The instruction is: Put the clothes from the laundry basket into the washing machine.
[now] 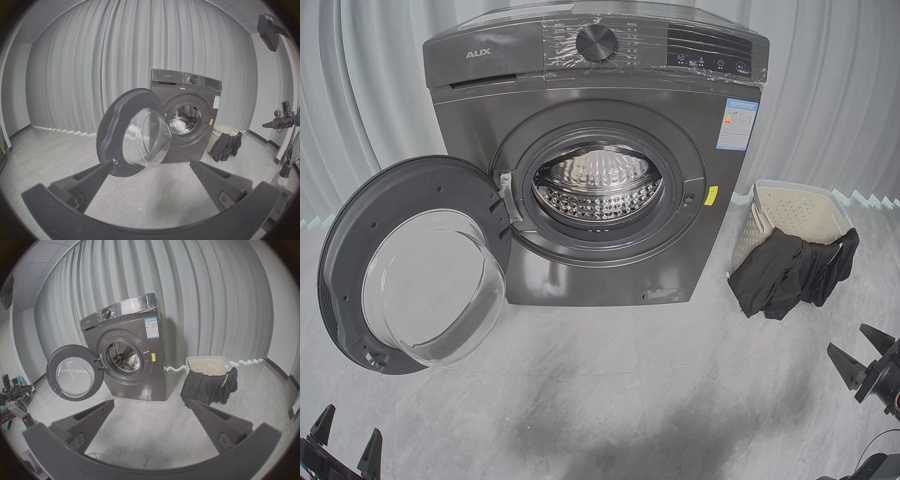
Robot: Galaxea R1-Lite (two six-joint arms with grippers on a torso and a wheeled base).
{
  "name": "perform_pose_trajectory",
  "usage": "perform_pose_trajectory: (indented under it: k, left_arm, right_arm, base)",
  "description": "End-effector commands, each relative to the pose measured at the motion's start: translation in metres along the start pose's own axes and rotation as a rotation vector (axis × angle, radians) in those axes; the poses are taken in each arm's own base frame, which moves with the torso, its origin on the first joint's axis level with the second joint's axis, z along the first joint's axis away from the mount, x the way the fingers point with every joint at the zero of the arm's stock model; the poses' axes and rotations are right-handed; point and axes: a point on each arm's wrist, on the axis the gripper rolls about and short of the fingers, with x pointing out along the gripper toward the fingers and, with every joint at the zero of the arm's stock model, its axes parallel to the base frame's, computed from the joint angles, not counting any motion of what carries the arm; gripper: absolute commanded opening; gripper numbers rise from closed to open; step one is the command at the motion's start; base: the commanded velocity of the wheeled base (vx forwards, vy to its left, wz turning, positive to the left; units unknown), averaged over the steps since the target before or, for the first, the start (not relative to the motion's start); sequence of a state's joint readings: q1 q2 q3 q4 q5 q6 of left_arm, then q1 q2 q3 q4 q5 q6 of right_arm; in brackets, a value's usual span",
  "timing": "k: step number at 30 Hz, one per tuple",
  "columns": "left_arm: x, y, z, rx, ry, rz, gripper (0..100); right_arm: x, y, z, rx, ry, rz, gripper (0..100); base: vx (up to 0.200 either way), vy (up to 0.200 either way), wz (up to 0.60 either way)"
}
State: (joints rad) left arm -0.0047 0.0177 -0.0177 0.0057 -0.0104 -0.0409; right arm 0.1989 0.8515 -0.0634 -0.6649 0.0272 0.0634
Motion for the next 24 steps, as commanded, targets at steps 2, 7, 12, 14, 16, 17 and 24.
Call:
perform_pose_trajectory:
  k: [2, 7, 12, 14, 16, 17, 24]
  left_arm:
    - [0.000, 0.000, -0.004, 0.001, -0.001, 0.000, 100]
    - [0.000, 0.000, -0.004, 0.001, -0.001, 0.000, 100]
    - [0.000, 0.000, -0.004, 0.001, -0.001, 0.001, 100]
    - [0.000, 0.000, -0.004, 0.001, -0.001, 0.001, 100]
    - [0.000, 0.000, -0.004, 0.001, -0.001, 0.003, 100]
    - [0.000, 0.000, -0.004, 0.001, -0.001, 0.001, 100]
    - [0.000, 0.000, -0.004, 0.001, -0.001, 0.001, 100]
  right_arm:
    - [-0.043, -0.001, -0.017, -0.004, -0.112, -0.011, 100]
    - [-0.064, -0.001, -0.031, -0.016, -0.158, -0.070, 100]
    - [-0.085, 0.001, -0.059, -0.013, -0.152, -0.081, 100]
    - [-0.089, 0.001, -0.065, -0.014, -0.156, -0.081, 100]
    - [-0.092, 0.002, -0.072, -0.014, -0.152, -0.101, 100]
    - [-0.093, 0.003, -0.072, -0.015, -0.160, -0.110, 100]
    - [-0.095, 0.004, -0.074, -0.028, -0.187, -0.119, 100]
  base:
    - [0.000, 0.000, 0.00]
    - [0.000, 0.000, 0.00]
    - [0.000, 0.000, 0.00]
    - [0.000, 0.000, 0.00]
    - [0.000, 0.000, 0.00]
    - [0.000, 0.000, 0.00]
    - [0.000, 0.000, 0.00]
